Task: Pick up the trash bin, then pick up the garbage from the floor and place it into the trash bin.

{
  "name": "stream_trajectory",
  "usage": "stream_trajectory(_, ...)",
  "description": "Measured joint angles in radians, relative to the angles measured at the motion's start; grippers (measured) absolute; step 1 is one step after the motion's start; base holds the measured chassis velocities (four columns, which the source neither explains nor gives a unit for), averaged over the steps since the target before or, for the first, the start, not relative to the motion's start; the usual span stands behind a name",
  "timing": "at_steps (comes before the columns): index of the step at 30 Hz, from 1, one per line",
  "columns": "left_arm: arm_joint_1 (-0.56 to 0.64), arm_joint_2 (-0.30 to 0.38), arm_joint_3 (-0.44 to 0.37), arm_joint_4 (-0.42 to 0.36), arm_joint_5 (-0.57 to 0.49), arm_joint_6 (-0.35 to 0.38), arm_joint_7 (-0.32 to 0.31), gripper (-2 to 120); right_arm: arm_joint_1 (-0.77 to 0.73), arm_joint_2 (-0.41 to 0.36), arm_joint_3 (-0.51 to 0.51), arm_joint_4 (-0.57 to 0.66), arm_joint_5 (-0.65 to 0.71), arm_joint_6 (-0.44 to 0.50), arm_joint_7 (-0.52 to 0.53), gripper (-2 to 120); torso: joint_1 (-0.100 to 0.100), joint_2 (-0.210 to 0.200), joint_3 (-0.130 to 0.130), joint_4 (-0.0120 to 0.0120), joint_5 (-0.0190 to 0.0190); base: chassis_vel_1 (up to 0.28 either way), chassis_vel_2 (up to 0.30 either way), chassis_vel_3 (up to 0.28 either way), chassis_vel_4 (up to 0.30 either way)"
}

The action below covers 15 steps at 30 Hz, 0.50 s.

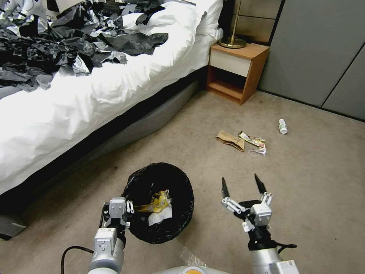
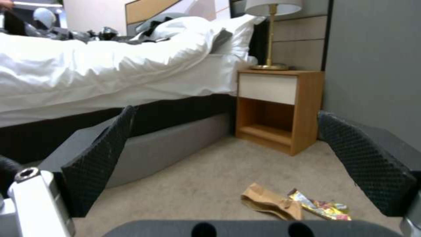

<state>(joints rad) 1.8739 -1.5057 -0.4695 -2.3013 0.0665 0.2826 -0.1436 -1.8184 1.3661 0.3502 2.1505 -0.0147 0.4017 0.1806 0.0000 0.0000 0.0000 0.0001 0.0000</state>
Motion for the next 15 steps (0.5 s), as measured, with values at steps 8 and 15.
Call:
stream_trajectory(8,0.005,-0.003,0.000,-0.011,0.001,0.008,0.000,1,0.024,0.003,0.003,0.002,0.013,-0.001,0.000,100,0.000,0.000,0.000,0.0000,0.0000,0.000,0.000,0.000,0.000)
stream_trajectory(15,0.013,-0.004,-0.001,-0.021,0.005,0.010,-0.002,1,0.037,0.003,0.004,0.002,0.011,0.001,-0.007,100,0.000,0.000,0.000,-0.0001,-0.0001,-0.049,-0.046,-0.041,-0.052)
